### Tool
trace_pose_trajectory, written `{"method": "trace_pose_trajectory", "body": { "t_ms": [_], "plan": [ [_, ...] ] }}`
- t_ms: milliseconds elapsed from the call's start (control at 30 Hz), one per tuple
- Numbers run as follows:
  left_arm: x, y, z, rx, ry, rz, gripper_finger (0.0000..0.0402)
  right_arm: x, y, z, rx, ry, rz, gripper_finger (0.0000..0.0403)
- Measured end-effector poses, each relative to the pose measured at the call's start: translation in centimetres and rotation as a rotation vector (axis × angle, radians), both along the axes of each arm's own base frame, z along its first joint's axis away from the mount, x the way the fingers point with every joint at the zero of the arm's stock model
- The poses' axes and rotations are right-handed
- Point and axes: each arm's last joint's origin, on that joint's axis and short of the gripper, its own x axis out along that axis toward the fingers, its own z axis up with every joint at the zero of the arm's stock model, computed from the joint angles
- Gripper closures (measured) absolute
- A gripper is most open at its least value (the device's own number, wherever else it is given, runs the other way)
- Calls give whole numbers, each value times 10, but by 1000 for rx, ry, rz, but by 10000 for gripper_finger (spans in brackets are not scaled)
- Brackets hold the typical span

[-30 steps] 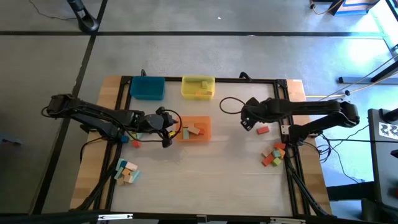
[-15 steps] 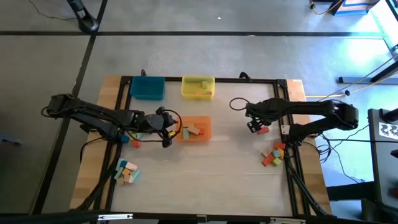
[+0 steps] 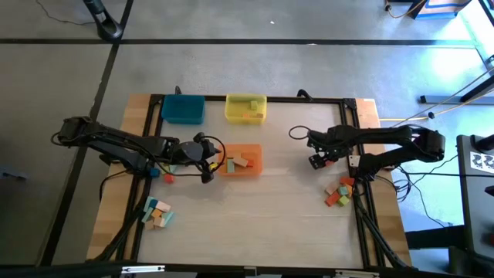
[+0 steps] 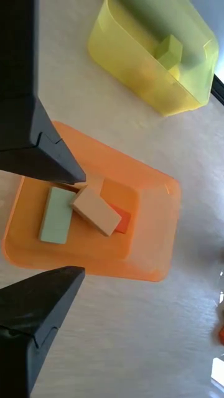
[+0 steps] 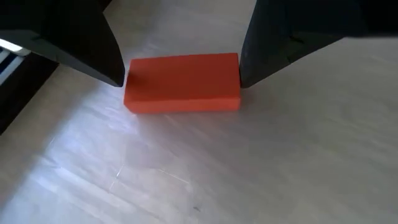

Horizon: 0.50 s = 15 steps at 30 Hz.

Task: Sort blocks by size
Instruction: Put the orange rectangle block into the orange bin

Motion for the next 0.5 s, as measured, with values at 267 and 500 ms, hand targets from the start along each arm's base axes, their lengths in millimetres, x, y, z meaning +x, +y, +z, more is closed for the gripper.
{"method": "trace_pose_trajectory", "body": {
  "t_ms": [267, 500],
  "plan": [
    [0, 0, 0, 0, 0, 0, 183, -4, 2, -13, 21, -34, 5, 88],
    [0, 0, 0, 0, 0, 0, 183, -4, 2, -13, 12, -35, 28, 90]
  ]
}}
